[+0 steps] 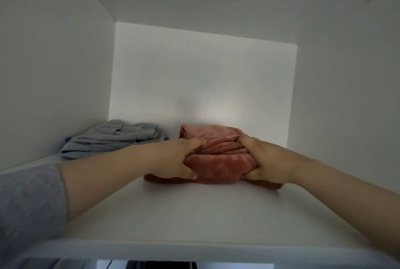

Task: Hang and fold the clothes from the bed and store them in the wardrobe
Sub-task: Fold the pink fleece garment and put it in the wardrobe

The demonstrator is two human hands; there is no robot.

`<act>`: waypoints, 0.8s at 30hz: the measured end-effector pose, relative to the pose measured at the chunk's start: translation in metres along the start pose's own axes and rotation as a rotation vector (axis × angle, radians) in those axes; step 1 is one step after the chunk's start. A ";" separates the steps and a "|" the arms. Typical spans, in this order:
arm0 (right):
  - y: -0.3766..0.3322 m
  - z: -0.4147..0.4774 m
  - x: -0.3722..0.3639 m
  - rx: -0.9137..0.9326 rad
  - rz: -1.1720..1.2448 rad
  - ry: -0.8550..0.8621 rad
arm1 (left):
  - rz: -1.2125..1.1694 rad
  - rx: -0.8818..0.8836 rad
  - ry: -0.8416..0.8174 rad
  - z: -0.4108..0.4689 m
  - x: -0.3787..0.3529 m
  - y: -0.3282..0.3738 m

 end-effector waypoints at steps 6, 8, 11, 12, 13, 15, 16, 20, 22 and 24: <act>0.010 0.043 -0.020 0.047 0.020 -0.002 | 0.078 0.100 0.011 0.018 -0.009 -0.029; 0.011 0.054 -0.026 0.057 -0.025 0.016 | 0.112 0.109 0.002 0.026 -0.010 -0.036; 0.013 0.069 -0.033 0.065 -0.049 0.051 | 0.123 0.119 -0.002 0.037 -0.010 -0.045; 0.014 0.074 -0.036 0.069 -0.052 0.059 | 0.127 0.134 -0.003 0.040 -0.011 -0.049; 0.015 0.077 -0.039 0.076 -0.055 0.064 | 0.138 0.150 -0.003 0.043 -0.012 -0.051; 0.017 0.083 -0.043 0.089 -0.058 0.068 | 0.165 0.187 -0.003 0.047 -0.014 -0.057; 0.018 0.086 -0.045 0.095 -0.058 0.072 | 0.177 0.209 -0.003 0.048 -0.015 -0.059; 0.018 0.094 -0.050 0.103 -0.061 0.096 | 0.210 0.264 -0.002 0.052 -0.017 -0.065; 0.017 0.096 -0.052 0.093 -0.069 0.105 | 0.206 0.274 0.008 0.052 -0.020 -0.066; 0.017 0.094 -0.055 0.082 -0.074 0.122 | 0.208 0.283 0.019 0.051 -0.023 -0.067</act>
Point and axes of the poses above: each hand's wrist, its own z-axis towards the middle knuckle, its own x-axis out of the back of the hand, y = z × x, the point moved 4 cm from there along z, towards the middle knuckle, and after that the axes turned 15 degrees about -x, right-handed, at the moved point
